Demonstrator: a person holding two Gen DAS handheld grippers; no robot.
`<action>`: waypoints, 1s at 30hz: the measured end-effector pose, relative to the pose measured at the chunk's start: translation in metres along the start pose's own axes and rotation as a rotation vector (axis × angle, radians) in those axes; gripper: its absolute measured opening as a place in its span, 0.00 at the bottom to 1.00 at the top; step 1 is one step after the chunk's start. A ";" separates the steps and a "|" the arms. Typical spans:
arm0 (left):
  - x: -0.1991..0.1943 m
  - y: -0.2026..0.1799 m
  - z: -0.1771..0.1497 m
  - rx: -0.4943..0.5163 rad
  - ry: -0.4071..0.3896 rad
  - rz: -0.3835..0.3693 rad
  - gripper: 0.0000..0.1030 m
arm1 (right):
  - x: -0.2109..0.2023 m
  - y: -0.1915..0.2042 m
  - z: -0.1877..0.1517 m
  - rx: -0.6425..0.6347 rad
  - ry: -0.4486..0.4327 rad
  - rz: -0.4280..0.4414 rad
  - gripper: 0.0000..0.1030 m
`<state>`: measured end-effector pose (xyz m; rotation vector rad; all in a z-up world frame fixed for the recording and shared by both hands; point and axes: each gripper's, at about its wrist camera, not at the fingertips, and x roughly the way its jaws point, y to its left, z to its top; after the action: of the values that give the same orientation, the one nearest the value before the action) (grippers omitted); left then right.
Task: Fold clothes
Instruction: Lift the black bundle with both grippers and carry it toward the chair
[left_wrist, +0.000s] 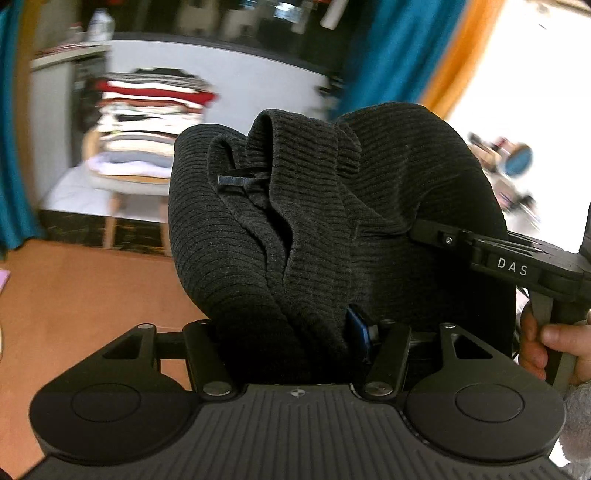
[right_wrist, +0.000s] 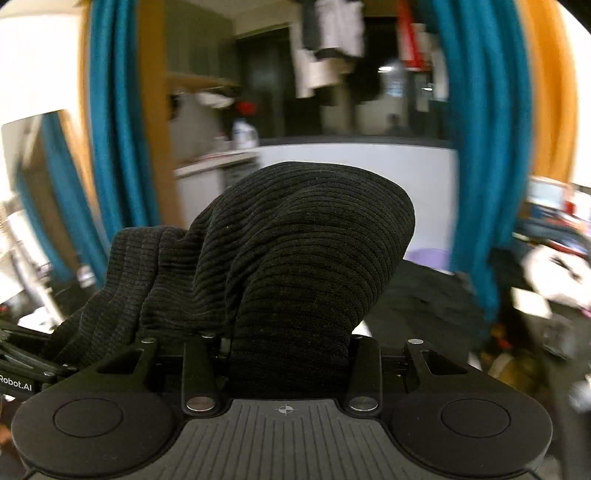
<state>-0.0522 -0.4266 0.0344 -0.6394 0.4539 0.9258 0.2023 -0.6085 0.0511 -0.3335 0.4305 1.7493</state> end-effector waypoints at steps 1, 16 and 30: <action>0.004 0.012 0.006 -0.017 -0.009 0.020 0.56 | 0.018 0.012 0.009 -0.016 0.003 0.029 0.36; 0.097 0.161 0.159 -0.082 -0.043 0.187 0.57 | 0.258 0.041 0.140 -0.057 -0.008 0.241 0.36; 0.200 0.297 0.276 -0.078 -0.042 0.088 0.57 | 0.452 0.021 0.239 -0.038 -0.002 0.163 0.36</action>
<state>-0.1721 0.0089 0.0213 -0.6742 0.4129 1.0426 0.0855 -0.1108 0.0647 -0.3308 0.4335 1.9185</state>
